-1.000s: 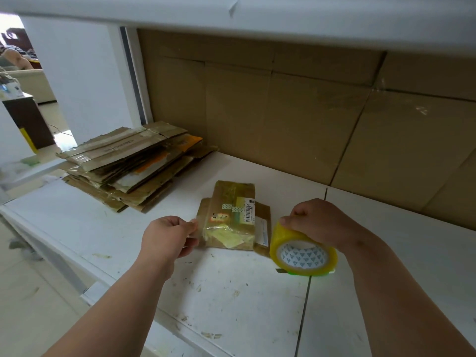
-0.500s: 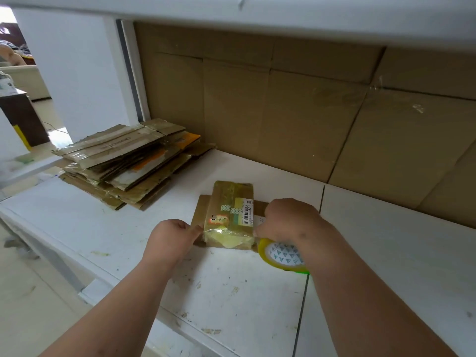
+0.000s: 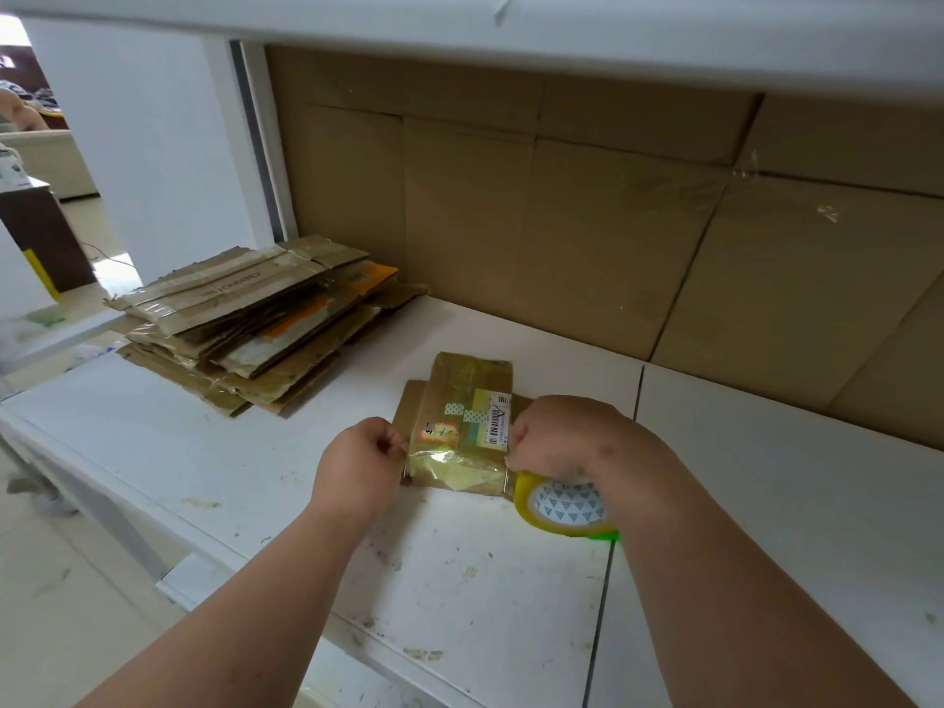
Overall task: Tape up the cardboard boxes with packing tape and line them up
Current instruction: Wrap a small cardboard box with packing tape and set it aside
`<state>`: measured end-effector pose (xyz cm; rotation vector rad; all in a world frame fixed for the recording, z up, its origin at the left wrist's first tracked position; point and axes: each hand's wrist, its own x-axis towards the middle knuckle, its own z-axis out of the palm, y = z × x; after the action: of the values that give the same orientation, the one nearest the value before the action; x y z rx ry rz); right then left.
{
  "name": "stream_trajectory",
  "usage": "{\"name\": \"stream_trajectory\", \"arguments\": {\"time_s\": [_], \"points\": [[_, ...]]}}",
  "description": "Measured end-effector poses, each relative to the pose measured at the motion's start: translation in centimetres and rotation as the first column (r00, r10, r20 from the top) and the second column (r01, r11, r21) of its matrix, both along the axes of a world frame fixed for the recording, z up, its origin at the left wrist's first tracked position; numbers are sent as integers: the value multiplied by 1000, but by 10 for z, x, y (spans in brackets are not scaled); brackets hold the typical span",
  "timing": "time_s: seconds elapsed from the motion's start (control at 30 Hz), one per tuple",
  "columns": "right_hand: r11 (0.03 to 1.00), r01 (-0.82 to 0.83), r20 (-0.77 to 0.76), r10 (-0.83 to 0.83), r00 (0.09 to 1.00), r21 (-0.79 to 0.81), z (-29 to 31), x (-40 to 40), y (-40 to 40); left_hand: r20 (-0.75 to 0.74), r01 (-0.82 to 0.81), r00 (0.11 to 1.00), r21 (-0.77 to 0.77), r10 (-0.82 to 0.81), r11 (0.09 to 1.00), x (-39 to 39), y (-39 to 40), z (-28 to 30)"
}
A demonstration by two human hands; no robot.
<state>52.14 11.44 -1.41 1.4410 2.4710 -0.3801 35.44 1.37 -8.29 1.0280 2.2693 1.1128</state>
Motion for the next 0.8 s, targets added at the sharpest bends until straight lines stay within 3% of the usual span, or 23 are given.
{"name": "stream_trajectory", "arguments": {"time_s": [0.27,0.4,0.5,0.7,0.8], "points": [[999,25,-48,-26,999,-38,3,8,-1,203,33,979,10,-34,999,7,-1,5],[999,4,-17,-4,1000,42,1,6,-3,-46,154,986,-77,-157,985,3,5,1],[979,-50,43,42,998,196,-7,3,-6,-177,229,956,-38,-232,973,-1,5,0],[956,-99,87,77,993,277,-8,-1,-14,-528,393,773,-34,-351,919,-17,8,-6],[946,-102,107,72,992,306,-8,-4,-17,-626,472,675,-40,-390,881,-22,14,-8]]}}
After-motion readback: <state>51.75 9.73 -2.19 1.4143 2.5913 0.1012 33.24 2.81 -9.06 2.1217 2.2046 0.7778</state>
